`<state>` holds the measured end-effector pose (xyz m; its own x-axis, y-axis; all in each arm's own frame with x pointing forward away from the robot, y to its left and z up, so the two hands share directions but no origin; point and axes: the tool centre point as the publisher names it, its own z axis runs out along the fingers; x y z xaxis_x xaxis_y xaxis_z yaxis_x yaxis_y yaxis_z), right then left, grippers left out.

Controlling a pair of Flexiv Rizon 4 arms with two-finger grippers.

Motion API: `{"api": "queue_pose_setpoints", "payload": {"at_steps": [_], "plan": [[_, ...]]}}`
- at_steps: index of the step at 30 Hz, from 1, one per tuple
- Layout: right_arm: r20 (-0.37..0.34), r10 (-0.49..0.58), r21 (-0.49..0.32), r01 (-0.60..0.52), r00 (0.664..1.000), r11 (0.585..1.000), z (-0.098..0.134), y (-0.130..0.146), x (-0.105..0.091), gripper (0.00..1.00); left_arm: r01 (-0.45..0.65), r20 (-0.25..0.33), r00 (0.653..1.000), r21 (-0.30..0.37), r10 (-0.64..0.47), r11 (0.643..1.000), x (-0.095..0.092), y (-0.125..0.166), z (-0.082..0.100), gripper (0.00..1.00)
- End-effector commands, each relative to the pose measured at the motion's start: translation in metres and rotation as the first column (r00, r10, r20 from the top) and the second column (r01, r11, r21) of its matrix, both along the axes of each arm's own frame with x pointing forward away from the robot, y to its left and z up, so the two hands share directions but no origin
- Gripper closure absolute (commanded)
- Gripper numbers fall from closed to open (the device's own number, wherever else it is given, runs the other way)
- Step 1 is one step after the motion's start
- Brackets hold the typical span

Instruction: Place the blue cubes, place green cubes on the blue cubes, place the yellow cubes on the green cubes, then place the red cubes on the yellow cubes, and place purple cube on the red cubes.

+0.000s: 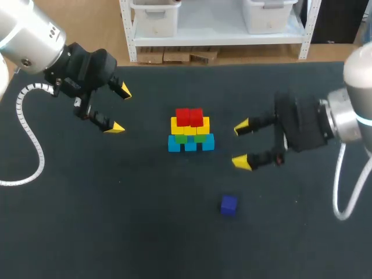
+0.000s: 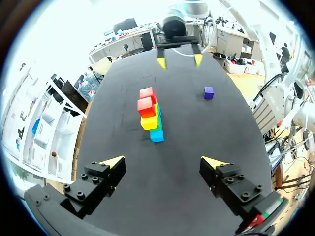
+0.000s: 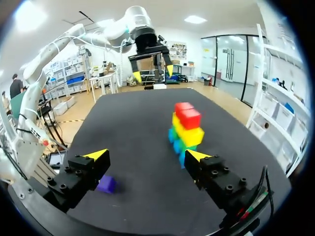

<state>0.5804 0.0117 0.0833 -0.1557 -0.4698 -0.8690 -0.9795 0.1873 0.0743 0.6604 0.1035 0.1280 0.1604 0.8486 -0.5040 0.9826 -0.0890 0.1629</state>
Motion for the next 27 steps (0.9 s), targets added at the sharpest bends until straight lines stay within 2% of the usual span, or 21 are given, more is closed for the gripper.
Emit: {"api": "queue_pose_setpoints", "payload": {"at_steps": [1,13,19,27], "plan": [[0.044,-0.099,-0.012,0.099,0.994,0.995,-0.011,-0.001,-0.036,0.0,0.002,0.002,1.0,-0.002,-0.002,1.0,0.0,0.001,0.0,0.0],[0.035,-0.12,-0.014,0.121,0.992,0.993,-0.04,-0.004,-0.07,0.0,0.002,0.002,1.0,-0.002,-0.002,1.0,0.0,0.001,0.0,0.0],[0.025,-0.097,-0.011,0.097,0.995,0.995,-0.05,0.0,-0.086,0.0,0.002,0.002,1.0,-0.002,-0.002,1.0,0.0,0.001,0.0,0.0],[0.008,-0.093,-0.024,0.093,0.996,0.995,-0.065,0.0,-0.092,0.0,0.002,0.002,1.0,-0.002,-0.002,1.0,0.0,0.001,0.0,0.0]]}}
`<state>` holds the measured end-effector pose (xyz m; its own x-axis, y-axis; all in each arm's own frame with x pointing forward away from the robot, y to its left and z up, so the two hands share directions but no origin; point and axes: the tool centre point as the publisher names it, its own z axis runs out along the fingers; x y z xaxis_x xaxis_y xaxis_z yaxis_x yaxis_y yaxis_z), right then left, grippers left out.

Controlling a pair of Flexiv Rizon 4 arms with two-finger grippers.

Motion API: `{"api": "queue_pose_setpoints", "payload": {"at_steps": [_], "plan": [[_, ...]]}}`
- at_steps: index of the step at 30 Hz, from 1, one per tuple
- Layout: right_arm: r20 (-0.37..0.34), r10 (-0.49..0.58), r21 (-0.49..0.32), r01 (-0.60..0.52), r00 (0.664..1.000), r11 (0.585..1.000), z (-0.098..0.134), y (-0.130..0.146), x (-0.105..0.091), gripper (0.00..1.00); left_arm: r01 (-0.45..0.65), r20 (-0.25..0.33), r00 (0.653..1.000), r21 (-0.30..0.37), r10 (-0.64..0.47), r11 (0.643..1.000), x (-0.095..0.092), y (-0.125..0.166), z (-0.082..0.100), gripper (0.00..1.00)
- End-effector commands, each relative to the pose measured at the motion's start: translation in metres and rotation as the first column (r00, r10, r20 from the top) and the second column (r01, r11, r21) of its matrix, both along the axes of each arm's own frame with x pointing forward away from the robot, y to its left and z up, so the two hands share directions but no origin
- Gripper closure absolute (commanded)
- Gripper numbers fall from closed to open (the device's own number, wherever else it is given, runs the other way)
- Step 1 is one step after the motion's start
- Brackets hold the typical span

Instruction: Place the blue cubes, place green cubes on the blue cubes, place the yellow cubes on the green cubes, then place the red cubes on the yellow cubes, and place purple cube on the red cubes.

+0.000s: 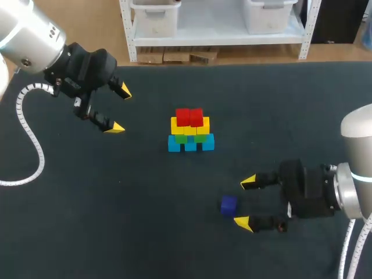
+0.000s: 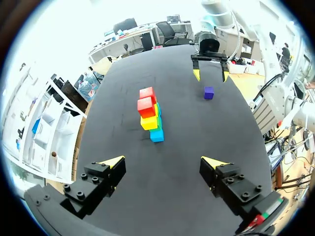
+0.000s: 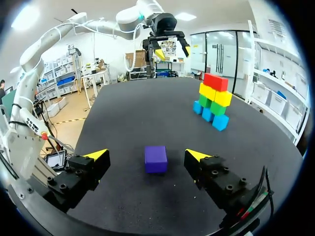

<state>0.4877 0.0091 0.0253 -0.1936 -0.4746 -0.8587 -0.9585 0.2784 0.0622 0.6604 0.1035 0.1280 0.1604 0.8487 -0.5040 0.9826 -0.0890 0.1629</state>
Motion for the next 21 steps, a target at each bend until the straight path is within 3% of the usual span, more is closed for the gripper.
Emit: {"api": "queue_pose_setpoints", "payload": {"at_steps": [1,13,14,15,17,20,21], "plan": [[-0.001,-0.002,-0.001,0.002,1.0,1.0,-0.008,0.003,0.001,0.0,0.002,0.002,1.0,-0.002,-0.002,1.0,0.0,0.001,0.0,0.0],[0.011,0.0,-0.011,0.001,1.0,1.0,-0.02,0.011,0.013,0.0,0.002,0.002,1.0,-0.002,-0.002,1.0,0.0,0.001,0.0,0.0],[0.01,0.0,-0.011,0.0,1.0,1.0,-0.021,0.012,0.013,0.16,0.002,0.002,1.0,-0.002,-0.002,1.0,0.0,0.001,0.0,0.0],[0.009,0.0,-0.012,0.0,1.0,1.0,-0.021,0.013,0.013,0.24,0.002,0.002,1.0,-0.002,-0.002,1.0,0.0,0.001,0.0,0.0],[0.006,0.001,-0.014,-0.001,1.0,1.0,-0.023,0.014,0.014,0.25,0.002,0.002,1.0,-0.002,-0.002,1.0,0.0,0.001,0.0,0.0],[0.0,0.006,-0.016,-0.006,1.0,1.0,-0.026,0.017,0.014,0.42,0.002,0.002,1.0,-0.002,-0.002,1.0,0.0,0.001,0.0,0.0],[-0.001,0.008,-0.016,-0.008,1.0,1.0,-0.027,0.018,0.015,0.42,0.002,0.002,1.0,-0.002,-0.002,1.0,0.0,0.001,0.0,0.0]]}}
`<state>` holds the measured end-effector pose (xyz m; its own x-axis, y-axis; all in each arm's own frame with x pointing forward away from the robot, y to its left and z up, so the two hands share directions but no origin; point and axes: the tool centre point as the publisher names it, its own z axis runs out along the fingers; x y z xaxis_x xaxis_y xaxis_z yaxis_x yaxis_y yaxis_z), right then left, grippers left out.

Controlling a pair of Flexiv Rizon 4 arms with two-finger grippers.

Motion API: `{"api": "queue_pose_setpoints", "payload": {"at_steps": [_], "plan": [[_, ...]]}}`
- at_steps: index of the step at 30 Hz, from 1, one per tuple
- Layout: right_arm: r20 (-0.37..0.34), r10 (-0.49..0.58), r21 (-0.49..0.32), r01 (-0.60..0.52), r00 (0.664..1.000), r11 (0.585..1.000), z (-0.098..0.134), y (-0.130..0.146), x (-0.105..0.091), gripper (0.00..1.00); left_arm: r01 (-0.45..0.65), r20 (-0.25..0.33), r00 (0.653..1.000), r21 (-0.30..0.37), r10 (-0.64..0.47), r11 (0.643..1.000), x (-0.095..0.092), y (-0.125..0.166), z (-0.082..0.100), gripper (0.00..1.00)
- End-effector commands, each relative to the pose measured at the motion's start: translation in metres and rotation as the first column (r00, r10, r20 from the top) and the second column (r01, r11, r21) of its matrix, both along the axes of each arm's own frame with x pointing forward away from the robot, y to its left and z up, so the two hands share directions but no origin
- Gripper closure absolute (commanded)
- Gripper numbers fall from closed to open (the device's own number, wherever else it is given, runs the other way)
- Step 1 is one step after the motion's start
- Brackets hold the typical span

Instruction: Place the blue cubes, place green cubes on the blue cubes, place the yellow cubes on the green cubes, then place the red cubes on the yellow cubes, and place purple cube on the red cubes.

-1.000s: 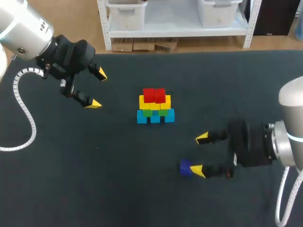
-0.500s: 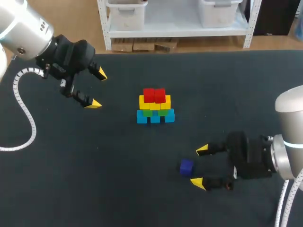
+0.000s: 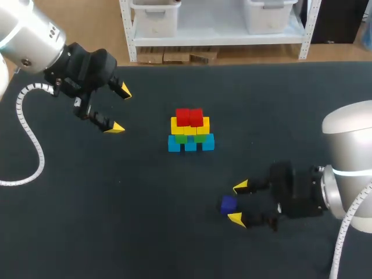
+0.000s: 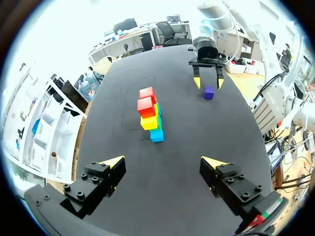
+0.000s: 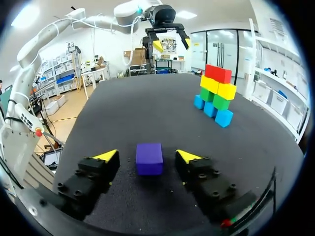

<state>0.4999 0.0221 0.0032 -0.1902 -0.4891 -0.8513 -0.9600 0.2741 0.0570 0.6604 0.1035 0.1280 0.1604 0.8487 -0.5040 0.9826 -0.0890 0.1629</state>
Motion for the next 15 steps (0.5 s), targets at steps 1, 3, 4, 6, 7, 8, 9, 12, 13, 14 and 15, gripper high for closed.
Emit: {"api": "queue_pose_setpoints", "payload": {"at_steps": [1,3,4,6,7,8,9,12,13,14,15], "plan": [[-0.003,0.004,0.0,-0.004,1.0,1.0,-0.0053,0.0054,0.003,0.41,0.002,0.002,1.0,-0.002,-0.002,1.0,0.0,0.0009,-0.0004,0.0],[-0.005,0.008,0.001,-0.008,1.0,1.0,-0.0061,0.0069,0.0038,0.41,0.002,0.002,1.0,-0.002,-0.002,1.0,0.0,0.0009,-0.0004,0.0],[-0.006,0.009,0.002,-0.009,1.0,1.0,-0.0066,0.0072,0.0043,0.44,0.002,0.002,1.0,-0.002,-0.002,1.0,0.0,0.0009,-0.0004,0.0],[-0.008,0.011,0.003,-0.011,1.0,1.0,-0.0073,0.0076,0.0054,0.58,0.002,0.002,1.0,-0.002,-0.002,1.0,0.0,0.0009,-0.0004,0.0],[-0.008,0.012,0.003,-0.012,1.0,1.0,-0.0077,0.0077,0.006,0.64,0.002,0.002,1.0,-0.002,-0.002,1.0,0.0,0.0009,-0.0004,0.0],[-0.01,0.012,0.005,-0.012,1.0,1.0,-0.0079,0.0076,0.0065,0.71,0.002,0.002,1.0,-0.002,-0.002,1.0,0.0,0.0009,-0.0004,0.0],[-0.011,0.012,0.006,-0.012,1.0,1.0,-0.0079,0.0074,0.0068,0.8,0.002,0.002,1.0,-0.002,-0.002,1.0,0.0,0.0009,-0.0004,0.0],[-0.01,0.011,0.007,-0.011,1.0,1.0,-0.0072,0.007,0.0073,1.0,0.002,0.002,1.0,-0.002,-0.002,1.0,0.0,0.0009,-0.0004,0.0],[-0.01,0.012,0.007,-0.012,1.0,1.0,-0.0067,0.0068,0.0075,1.0,0.002,0.002,1.0,-0.002,-0.002,1.0,0.0,0.0009,-0.0004,0.0],[-0.01,0.013,0.008,-0.013,1.0,1.0,-0.0057,0.0067,0.0077,1.0,0.002,0.002,1.0,-0.002,-0.002,1.0,0.0,0.0009,-0.0004,0.0],[-0.01,0.014,0.007,-0.014,1.0,1.0,-0.0045,0.0066,0.008,1.0,0.002,0.002,1.0,-0.002,-0.002,1.0,0.0,0.0009,-0.0004,0.0]]}}
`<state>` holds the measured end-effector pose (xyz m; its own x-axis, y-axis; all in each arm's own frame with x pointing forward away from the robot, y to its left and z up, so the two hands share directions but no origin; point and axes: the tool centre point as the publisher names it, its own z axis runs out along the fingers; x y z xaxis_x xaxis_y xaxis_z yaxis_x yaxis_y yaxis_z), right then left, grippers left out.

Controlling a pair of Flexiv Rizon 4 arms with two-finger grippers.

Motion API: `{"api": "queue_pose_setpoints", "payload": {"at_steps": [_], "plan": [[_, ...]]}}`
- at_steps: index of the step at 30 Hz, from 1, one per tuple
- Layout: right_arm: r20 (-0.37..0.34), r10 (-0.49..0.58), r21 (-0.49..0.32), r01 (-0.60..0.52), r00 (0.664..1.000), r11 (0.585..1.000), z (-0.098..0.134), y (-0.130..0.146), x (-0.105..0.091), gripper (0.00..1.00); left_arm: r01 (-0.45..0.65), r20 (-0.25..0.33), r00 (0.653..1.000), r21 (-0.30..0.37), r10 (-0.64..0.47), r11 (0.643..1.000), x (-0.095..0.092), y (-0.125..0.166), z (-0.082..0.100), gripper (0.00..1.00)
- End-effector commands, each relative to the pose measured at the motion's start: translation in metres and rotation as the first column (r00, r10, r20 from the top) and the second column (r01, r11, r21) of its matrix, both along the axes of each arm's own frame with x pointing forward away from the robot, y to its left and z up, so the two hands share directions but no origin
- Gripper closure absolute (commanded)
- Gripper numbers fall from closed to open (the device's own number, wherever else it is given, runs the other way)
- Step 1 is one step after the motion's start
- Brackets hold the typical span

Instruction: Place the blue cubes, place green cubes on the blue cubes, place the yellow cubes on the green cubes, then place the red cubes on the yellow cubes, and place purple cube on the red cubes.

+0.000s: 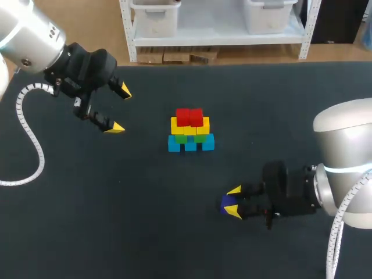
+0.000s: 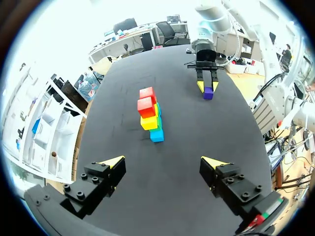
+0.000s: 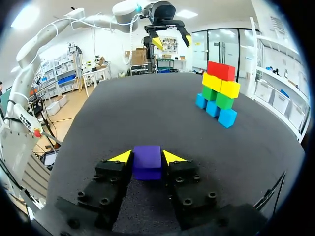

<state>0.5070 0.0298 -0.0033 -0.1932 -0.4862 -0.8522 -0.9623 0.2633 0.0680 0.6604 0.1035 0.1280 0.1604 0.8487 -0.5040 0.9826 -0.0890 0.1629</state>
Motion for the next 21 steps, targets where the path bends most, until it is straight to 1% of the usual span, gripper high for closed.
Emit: {"api": "queue_pose_setpoints", "payload": {"at_steps": [1,7,11,16,21], "plan": [[0.001,0.007,-0.001,-0.007,1.0,1.0,0.004,-0.001,0.001,1.0,0.002,0.002,1.0,-0.002,-0.002,1.0,0.0,0.001,0.0,0.0],[0.014,0.039,-0.013,-0.039,0.999,0.999,0.027,-0.008,0.007,1.0,0.002,0.002,1.0,-0.002,-0.002,1.0,0.0,0.001,0.0,0.0],[0.035,0.075,-0.024,-0.074,0.997,0.997,0.049,-0.017,0.015,1.0,0.002,0.002,1.0,-0.002,-0.002,1.0,0.0,0.001,0.0,0.0],[0.052,0.122,-0.035,-0.121,0.991,0.992,0.075,-0.027,0.033,1.0,0.002,0.002,1.0,-0.002,-0.002,1.0,0.0,0.001,0.0,0.0],[0.075,0.172,-0.041,-0.169,0.982,0.985,0.095,-0.034,0.057,1.0,0.002,0.002,1.0,-0.002,-0.002,1.0,0.0,0.001,0.0,0.0]]}}
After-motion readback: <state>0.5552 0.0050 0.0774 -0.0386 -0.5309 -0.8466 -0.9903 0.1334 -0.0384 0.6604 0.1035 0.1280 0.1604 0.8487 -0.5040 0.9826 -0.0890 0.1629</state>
